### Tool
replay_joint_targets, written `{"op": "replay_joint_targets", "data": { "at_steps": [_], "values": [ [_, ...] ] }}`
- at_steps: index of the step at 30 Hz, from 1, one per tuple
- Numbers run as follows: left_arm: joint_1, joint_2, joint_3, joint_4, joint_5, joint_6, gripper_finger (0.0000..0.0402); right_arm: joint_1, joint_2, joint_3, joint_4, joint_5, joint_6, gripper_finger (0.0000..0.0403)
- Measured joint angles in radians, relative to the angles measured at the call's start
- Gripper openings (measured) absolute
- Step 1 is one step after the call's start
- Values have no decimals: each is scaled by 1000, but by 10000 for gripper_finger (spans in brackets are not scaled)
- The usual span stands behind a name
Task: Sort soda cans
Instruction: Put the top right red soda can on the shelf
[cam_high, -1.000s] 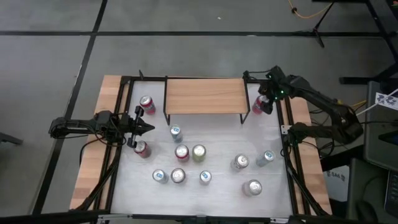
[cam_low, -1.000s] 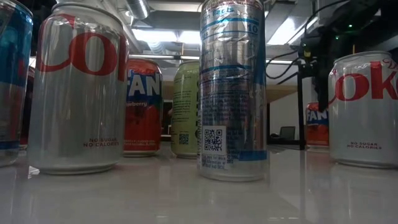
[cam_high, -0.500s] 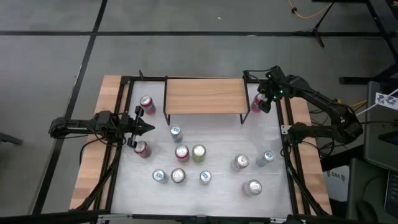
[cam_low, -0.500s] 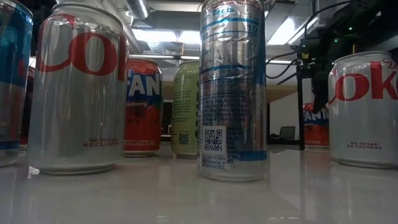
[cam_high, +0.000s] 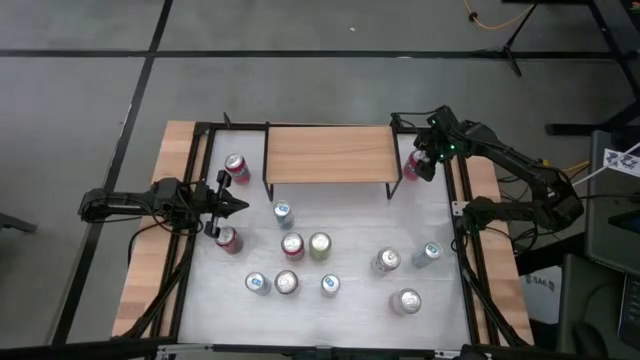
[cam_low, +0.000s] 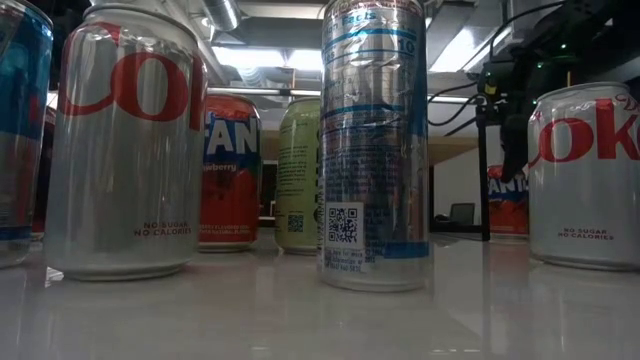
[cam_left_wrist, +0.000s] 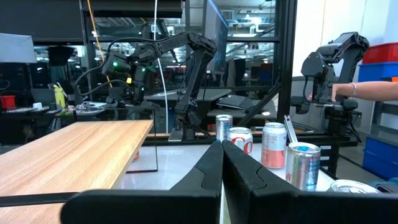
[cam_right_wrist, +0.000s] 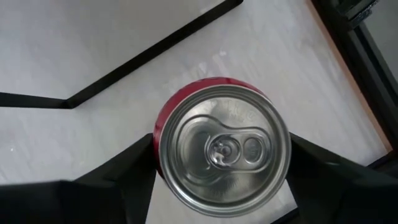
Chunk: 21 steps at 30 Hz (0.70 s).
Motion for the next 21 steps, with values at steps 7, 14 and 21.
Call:
{"op": "replay_joint_targets", "data": {
  "at_steps": [7,14,21],
  "values": [
    [0,0,0,0,0,0,0,0,-1,0,0,0,0,280],
    [0,0,0,0,0,0,0,0,-4,33,-38,6,-1,271],
    [0,0,0,0,0,1,0,0,-14,150,-161,52,-4,272]
  ]
}}
